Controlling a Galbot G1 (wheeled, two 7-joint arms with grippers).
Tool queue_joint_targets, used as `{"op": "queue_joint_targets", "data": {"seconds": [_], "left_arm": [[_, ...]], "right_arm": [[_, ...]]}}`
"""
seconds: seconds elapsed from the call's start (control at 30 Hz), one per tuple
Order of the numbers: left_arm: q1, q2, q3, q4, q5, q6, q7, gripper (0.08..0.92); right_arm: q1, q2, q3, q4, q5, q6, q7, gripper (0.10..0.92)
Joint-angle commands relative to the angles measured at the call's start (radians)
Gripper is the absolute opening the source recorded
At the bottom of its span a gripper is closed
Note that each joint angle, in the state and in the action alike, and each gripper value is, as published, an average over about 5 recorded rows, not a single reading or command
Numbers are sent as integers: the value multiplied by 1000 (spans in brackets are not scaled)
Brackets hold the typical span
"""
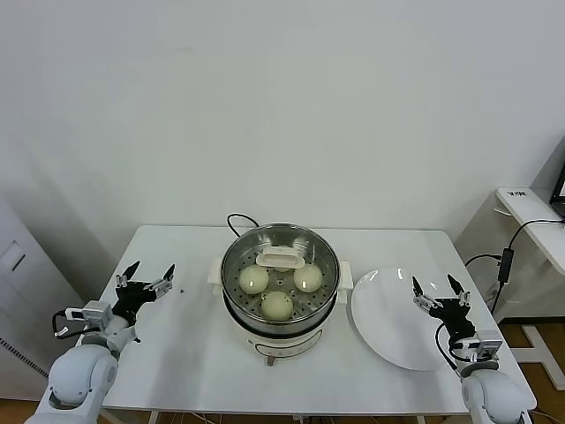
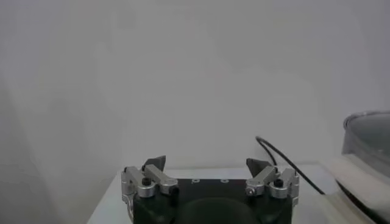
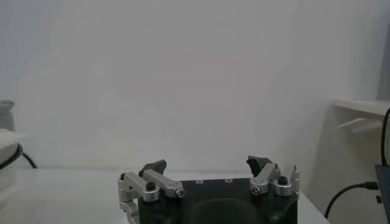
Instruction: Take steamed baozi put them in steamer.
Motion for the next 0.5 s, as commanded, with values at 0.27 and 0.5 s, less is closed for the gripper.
{"op": "queue_joint_targets", "data": {"seconds": [0.27, 0.5], "left_arm": [[19, -14, -9, 9, -23, 2, 3, 823], [26, -11, -12, 2, -24, 4, 3, 823]], "right_arm": [[-6, 18, -4, 2, -15, -26, -3, 823], [-7, 17, 0, 1, -13, -22, -3, 823]]}}
